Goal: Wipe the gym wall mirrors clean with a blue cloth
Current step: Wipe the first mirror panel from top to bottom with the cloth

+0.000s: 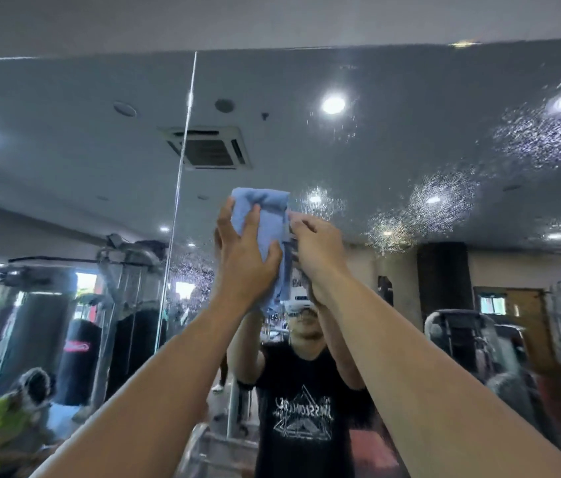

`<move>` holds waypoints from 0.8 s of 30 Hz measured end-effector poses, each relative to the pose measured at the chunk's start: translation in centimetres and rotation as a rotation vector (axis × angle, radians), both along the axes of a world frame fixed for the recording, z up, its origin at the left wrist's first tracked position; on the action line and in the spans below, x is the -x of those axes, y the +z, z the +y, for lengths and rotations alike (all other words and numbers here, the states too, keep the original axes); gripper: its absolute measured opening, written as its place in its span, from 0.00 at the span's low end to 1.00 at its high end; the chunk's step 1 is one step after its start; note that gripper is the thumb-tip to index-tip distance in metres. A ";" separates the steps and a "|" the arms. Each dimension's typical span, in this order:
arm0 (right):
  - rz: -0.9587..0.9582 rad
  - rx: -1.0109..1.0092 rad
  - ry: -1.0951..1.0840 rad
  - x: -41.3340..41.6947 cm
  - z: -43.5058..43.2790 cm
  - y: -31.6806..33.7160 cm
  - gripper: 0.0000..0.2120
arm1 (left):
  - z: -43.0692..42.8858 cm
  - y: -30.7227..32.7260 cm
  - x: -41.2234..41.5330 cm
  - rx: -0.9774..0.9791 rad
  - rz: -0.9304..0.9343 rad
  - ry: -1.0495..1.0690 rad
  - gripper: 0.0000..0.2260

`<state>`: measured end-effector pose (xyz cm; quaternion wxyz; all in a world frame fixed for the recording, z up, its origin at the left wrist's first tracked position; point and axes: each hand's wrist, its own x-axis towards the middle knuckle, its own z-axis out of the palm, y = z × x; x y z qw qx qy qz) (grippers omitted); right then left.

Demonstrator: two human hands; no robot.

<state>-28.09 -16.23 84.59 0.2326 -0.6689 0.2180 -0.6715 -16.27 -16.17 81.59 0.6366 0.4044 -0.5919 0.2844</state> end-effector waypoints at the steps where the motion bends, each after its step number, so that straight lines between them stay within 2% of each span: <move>1: 0.035 0.008 0.017 -0.5 0.0 0.3 0.15 | -0.5 0.8 -0.6 0.016 -0.001 0.014 0.31; 4: 0.166 0.128 -0.089 -0.8 -0.1 0.8 0.14 | -2.5 3.0 -2.9 -0.019 -0.020 0.123 0.32; 8: 0.430 0.376 -0.657 0.6 -2.2 1.1 0.19 | -4.5 3.6 -4.6 -0.193 -0.144 0.394 0.34; 10: 0.534 0.421 -0.904 1.5 -3.8 1.2 0.22 | -5.1 3.4 -5.7 -0.151 -0.218 0.488 0.33; 12: 0.588 0.389 -1.043 2.5 -5.2 1.0 0.24 | -5.2 3.5 -7.4 -0.072 -0.307 0.581 0.32; 14: 0.609 0.375 -1.129 3.7 -6.5 0.6 0.26 | -5.3 3.9 -9.2 -0.055 -0.347 0.665 0.31; 17: 0.580 0.328 -1.158 5.0 -7.8 0.3 0.31 | -4.6 6.9 -11.0 -0.063 -0.228 0.679 0.27; 21: 0.574 0.337 -1.158 5.4 -10.2 0.0 0.36 | -5.1 14.0 -10.3 -0.074 0.015 0.528 0.29; 23: 0.516 0.365 -1.153 5.1 -11.0 -0.3 0.34 | -5.7 16.8 -7.9 -0.064 0.049 0.460 0.29; 24: 0.510 0.362 -1.154 5.0 -11.2 -0.4 0.33 | -6.0 17.5 -6.2 -0.040 0.006 0.456 0.29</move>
